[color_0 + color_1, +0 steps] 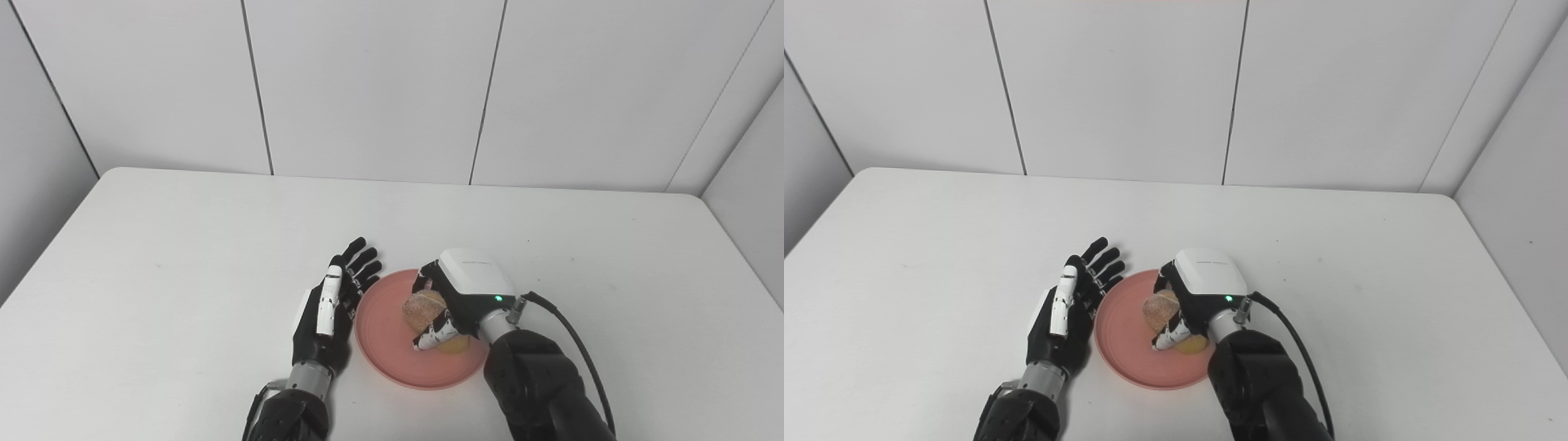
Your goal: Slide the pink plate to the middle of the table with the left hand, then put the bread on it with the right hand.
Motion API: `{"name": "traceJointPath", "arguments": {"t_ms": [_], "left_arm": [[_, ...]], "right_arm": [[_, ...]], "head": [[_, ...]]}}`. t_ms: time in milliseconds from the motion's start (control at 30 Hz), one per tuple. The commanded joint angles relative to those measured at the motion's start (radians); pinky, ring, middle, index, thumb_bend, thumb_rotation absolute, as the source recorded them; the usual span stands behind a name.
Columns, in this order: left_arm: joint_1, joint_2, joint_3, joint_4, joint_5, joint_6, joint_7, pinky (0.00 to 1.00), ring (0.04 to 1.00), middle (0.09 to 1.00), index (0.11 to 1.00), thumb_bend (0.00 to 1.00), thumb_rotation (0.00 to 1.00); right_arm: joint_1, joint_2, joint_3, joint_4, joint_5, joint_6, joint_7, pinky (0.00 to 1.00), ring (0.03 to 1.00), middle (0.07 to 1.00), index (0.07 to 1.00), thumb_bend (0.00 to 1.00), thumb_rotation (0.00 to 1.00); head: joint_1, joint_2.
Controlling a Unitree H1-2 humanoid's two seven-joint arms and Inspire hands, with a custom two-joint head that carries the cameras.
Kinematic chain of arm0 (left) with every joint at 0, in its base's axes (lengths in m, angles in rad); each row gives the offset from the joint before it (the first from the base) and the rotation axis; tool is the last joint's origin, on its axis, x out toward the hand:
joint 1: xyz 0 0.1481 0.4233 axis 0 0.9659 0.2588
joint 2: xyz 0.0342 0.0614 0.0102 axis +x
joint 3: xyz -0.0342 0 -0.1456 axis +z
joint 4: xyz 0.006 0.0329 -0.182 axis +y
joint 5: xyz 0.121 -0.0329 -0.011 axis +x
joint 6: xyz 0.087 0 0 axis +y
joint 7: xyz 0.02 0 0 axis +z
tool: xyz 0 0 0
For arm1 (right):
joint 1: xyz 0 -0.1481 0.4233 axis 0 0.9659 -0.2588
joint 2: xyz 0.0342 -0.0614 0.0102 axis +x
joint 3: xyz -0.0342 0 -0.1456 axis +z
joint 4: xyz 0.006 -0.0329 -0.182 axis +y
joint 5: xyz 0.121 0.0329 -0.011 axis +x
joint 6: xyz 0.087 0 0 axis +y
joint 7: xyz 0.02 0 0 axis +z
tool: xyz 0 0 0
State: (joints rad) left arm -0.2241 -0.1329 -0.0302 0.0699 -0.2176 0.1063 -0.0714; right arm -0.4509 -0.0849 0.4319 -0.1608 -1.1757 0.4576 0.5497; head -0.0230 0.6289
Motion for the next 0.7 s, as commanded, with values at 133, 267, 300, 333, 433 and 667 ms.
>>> {"name": "traceJointPath", "arguments": {"t_ms": [133, 267, 300, 333, 433, 667], "left_arm": [[0.012, -0.020, -0.008, -0.010, 0.005, 0.028, 0.013, 0.88, 0.862, 0.864, 0.849, 0.44, 1.00], [0.012, -0.020, -0.011, -0.010, 0.009, 0.026, 0.016, 0.87, 0.863, 0.865, 0.850, 0.44, 1.00], [0.012, -0.019, -0.012, -0.011, 0.010, 0.025, 0.015, 0.87, 0.864, 0.866, 0.850, 0.44, 1.00], [0.012, -0.019, -0.012, -0.011, 0.010, 0.025, 0.015, 0.87, 0.864, 0.866, 0.850, 0.44, 1.00], [0.011, -0.019, -0.011, -0.011, 0.007, 0.026, 0.013, 0.87, 0.867, 0.867, 0.850, 0.44, 1.00], [0.012, -0.021, -0.011, -0.011, 0.007, 0.029, 0.017, 0.87, 0.865, 0.864, 0.849, 0.44, 1.00]], "right_arm": [[-0.045, -0.012, 0.007, 0.012, 0.002, -0.035, -0.022, 0.18, 0.266, 0.445, 0.499, 0.53, 0.00], [-0.044, -0.016, 0.013, 0.022, -0.003, -0.032, -0.026, 0.18, 0.266, 0.473, 0.485, 0.53, 0.00], [-0.044, -0.017, 0.015, 0.022, -0.008, -0.029, -0.023, 0.18, 0.266, 0.473, 0.485, 0.53, 0.00], [-0.044, -0.018, 0.017, 0.021, -0.011, -0.028, -0.023, 0.17, 0.265, 0.473, 0.484, 0.53, 0.00], [-0.041, -0.021, 0.020, 0.020, -0.009, -0.030, -0.027, 0.16, 0.256, 0.414, 0.516, 0.52, 0.01], [-0.043, -0.022, 0.023, -0.015, -0.020, -0.007, 0.036, 0.24, 0.351, 0.485, 0.664, 0.80, 0.31]], "head": [[0.006, 0.006], [0.006, 0.008], [0.006, 0.009], [0.006, 0.009], [0.006, 0.009], [0.006, 0.008]]}}
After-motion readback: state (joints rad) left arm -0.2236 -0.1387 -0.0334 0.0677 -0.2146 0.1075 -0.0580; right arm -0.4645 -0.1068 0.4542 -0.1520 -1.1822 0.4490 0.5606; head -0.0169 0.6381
